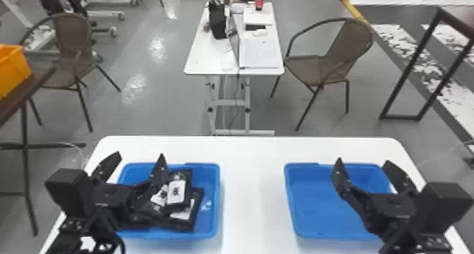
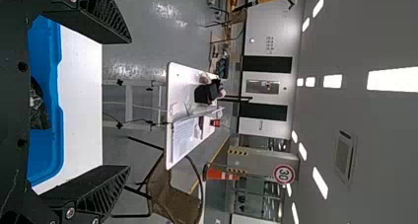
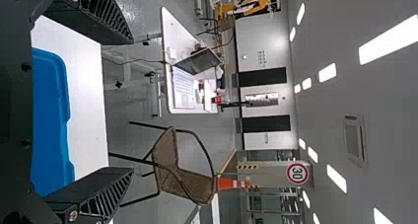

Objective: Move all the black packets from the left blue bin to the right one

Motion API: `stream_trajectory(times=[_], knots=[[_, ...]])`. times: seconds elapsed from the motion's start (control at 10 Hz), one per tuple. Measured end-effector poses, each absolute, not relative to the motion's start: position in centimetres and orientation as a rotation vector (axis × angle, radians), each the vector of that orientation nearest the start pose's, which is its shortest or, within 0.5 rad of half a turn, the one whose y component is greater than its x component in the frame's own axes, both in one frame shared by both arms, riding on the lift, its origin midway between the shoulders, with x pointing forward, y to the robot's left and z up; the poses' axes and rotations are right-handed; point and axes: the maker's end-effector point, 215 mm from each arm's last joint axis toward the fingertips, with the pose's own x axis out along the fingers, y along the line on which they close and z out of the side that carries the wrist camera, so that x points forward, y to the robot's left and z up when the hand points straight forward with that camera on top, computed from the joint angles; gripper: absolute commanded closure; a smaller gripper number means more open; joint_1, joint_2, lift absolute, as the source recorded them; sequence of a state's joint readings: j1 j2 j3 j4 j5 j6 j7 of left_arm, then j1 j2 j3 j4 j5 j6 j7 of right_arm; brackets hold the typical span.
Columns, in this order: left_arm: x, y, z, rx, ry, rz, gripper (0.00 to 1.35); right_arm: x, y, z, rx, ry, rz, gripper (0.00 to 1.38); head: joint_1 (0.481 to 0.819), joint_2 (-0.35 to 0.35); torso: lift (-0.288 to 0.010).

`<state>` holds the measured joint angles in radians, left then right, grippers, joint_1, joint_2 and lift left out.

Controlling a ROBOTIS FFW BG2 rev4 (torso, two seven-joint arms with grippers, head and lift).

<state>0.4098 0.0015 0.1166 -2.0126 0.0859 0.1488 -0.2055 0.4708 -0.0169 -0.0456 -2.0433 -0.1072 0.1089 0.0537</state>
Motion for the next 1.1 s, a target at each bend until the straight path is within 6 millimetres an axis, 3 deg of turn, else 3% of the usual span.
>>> stream_trajectory(times=[0.3, 0.5, 0.8, 1.1], knots=[[47.1, 24.7, -36.3, -0.058, 0.123, -0.104, 0.12, 45.6, -24.0, -35.7, 0.076, 0.102, 0.025, 0.10, 0.695, 0.008, 0.000], [47.3, 24.9, -38.2, -0.056, 0.171, -0.100, 0.13, 45.6, -24.0, -35.7, 0.078, 0.102, 0.026, 0.10, 0.695, 0.010, 0.000], [48.6, 25.0, -43.2, -0.082, 0.276, -0.109, 0.14, 45.7, -23.8, -35.8, 0.080, 0.103, 0.030, 0.10, 0.695, 0.013, 0.000], [49.0, 24.9, -49.3, -0.113, 0.429, -0.125, 0.14, 45.9, -23.4, -35.8, 0.088, 0.103, 0.039, 0.10, 0.695, 0.018, 0.000]])
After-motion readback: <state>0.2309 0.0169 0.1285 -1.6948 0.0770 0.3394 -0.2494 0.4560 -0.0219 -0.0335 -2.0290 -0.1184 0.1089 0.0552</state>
